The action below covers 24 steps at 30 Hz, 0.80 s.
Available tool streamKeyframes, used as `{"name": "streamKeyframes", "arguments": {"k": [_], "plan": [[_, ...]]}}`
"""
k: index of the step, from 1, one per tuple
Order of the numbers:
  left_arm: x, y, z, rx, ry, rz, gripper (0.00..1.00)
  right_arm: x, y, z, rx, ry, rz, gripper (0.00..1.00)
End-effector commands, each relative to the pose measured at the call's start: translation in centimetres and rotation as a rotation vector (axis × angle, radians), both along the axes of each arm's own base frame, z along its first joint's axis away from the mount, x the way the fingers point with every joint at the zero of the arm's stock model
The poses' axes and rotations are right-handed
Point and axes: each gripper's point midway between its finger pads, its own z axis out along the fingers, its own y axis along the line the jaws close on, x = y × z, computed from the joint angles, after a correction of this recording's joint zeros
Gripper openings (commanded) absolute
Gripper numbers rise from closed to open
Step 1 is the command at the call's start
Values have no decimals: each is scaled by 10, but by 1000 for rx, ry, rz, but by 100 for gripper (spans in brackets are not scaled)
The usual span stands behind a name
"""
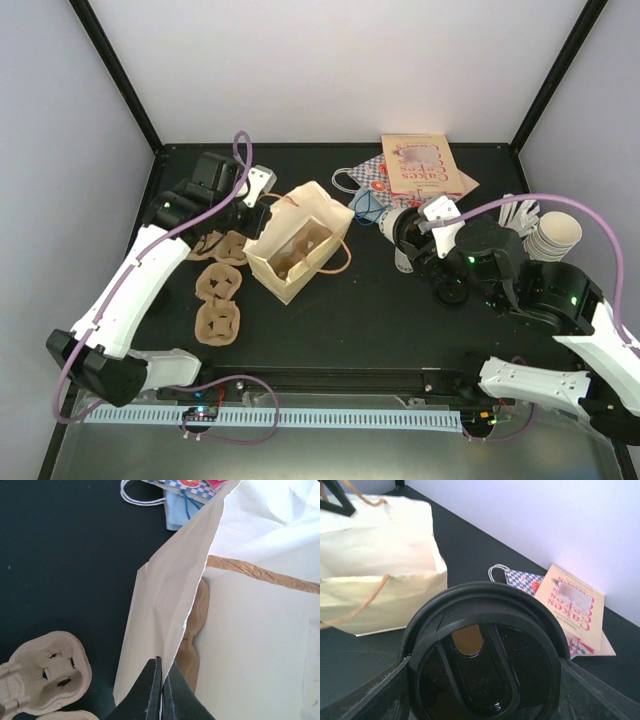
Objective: Pack the takeout coffee
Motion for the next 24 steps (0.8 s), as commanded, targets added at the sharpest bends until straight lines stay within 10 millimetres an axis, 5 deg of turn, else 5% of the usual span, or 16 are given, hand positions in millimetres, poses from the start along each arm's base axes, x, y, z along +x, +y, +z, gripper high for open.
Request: {"name": "streamKeyframes", "arguments": {"k": [1,12,24], "plan": [[-13,-13,13,-5,-71,-83,1,-5,3,26,38,-67,63,63],[-26,-22,15,29,-108,-114,2,-29,50,21,69,0,335,59],[-27,-23,22,32,-142,-117,2,-44,67,0,83,45,455,57]]}}
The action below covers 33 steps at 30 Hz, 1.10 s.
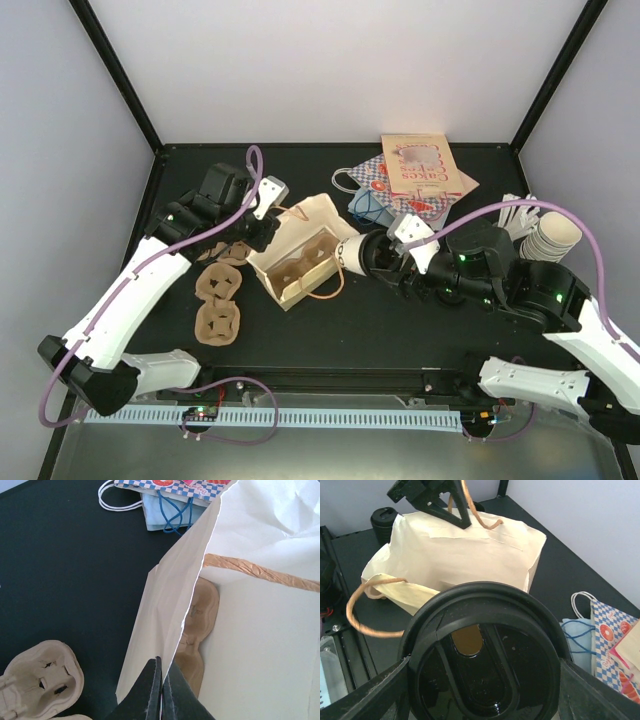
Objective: Pack the takeout coffee
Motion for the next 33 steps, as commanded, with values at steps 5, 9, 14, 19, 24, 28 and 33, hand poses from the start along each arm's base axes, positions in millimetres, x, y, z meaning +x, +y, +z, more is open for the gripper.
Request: {"name": "streamKeyframes", "arguments": {"k": [5,9,14,19,24,28,33], "plan": [[3,-3,19,-21,-82,-11,2,-6,11,-9,6,12,59,56],[2,-3,22,-22,-96,-16,2,-8,12,-16,-13,28,64,56],[5,-3,26,-14,-125,-16,2,-9,11,-18,-26,26,67,56],[4,-5,35,-18,-165,-33,2,-7,15,-4,3,-4,71,56],[4,-3,33,-2,-174,-26,2,-4,15,14,21,-57,72,56],[7,2,27,31,-171,-4,2,11,-7,19,-52,-128,-39,57],[8,2,26,46,-181,-3,2,22,-29,30,-82,-188,-144,57]]}}
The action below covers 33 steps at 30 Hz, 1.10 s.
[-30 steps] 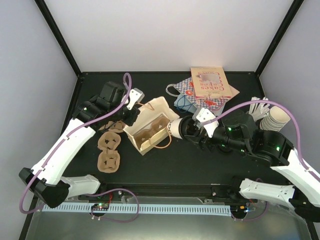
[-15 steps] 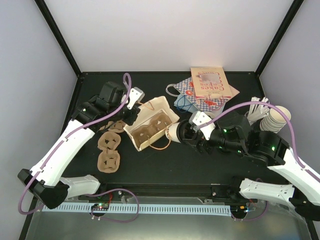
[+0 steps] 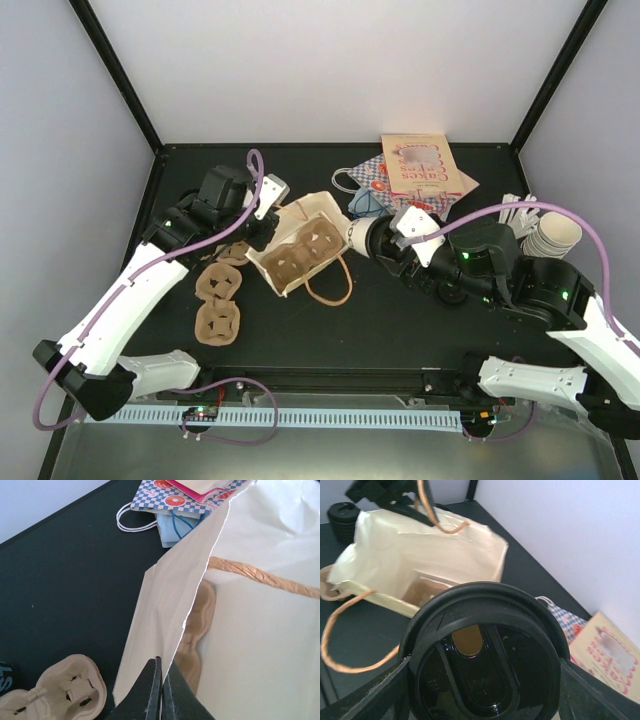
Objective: Pack the takeout coffee
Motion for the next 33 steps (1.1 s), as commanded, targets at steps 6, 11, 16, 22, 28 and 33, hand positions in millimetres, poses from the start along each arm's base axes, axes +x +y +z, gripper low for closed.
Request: {"name": "streamKeyframes", "arguments": {"k": [6,11,16,22,28,33], "plan": [[2,-4,11,6,-61,-16,2,-3,0,41,72,-115,42,57],[1,-6,4,25,-58,-19,2,-5,37,33,84,-73,152,55],[-2,-9,2,26,-56,-30,2,-1,59,25,86,-77,177,55],[-3,-12,0,29,-55,-37,2,6,63,-2,19,-57,154,54],[-5,-16,2,22,-55,-45,2,0,55,-35,-53,9,142,54],[-10,-27,1,22,-49,-78,2,-13,49,-58,-98,58,147,54]]}}
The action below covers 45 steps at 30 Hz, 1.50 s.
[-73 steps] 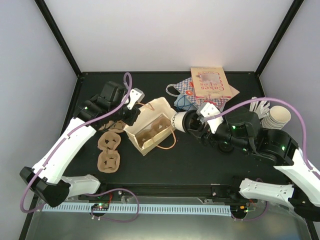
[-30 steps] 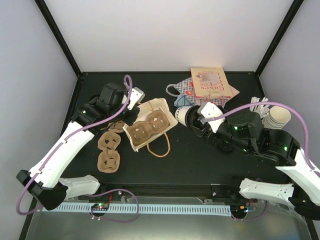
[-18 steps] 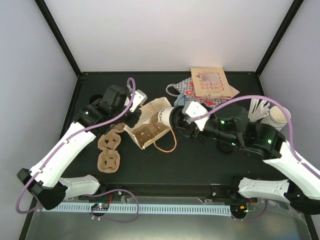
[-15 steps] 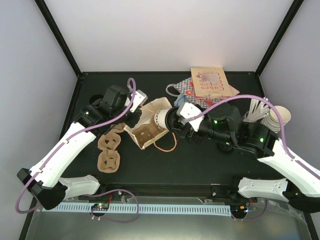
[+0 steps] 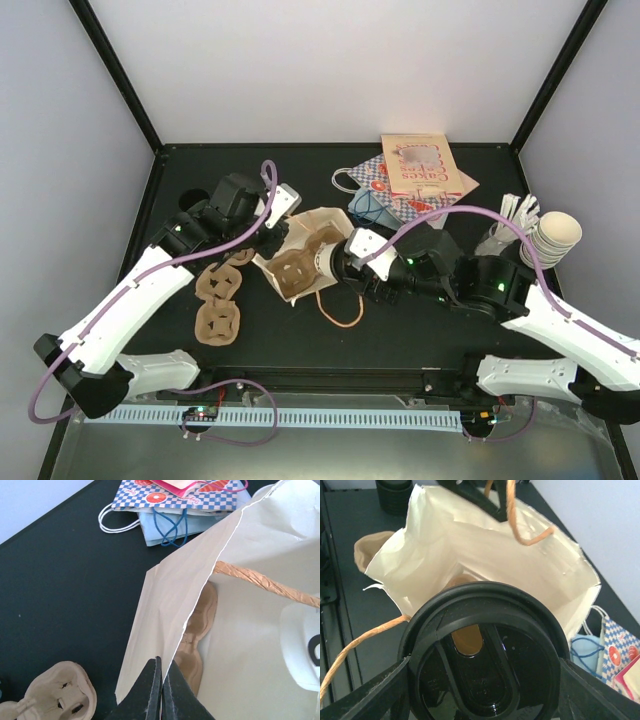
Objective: Pack the takeout coffee
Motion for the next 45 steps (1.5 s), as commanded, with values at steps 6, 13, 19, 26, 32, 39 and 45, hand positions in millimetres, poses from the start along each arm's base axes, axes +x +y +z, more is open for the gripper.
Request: {"name": "streamKeyframes", "arguments": {"k": [6,13,19,26,32,39,45], "plan": [[-7,-21,2,12,5,-54,2,-32,1,-35,-88,48,49,52],[-27,-31,-4,12,48,-125,2,-62,17,-53,-169,-7,175,52],[-50,-39,-14,13,95,-189,2,-67,29,-65,-267,-128,209,52],[-73,-45,-19,-18,130,-248,3,-54,31,-65,-357,-258,187,53],[-84,-47,-25,-19,157,-270,3,-43,35,-68,-406,-402,214,53],[-89,-51,-19,-46,146,-282,3,-42,42,-87,-465,-462,270,54],[-91,-50,-17,-49,136,-288,3,-49,46,-96,-471,-424,304,56]]}}
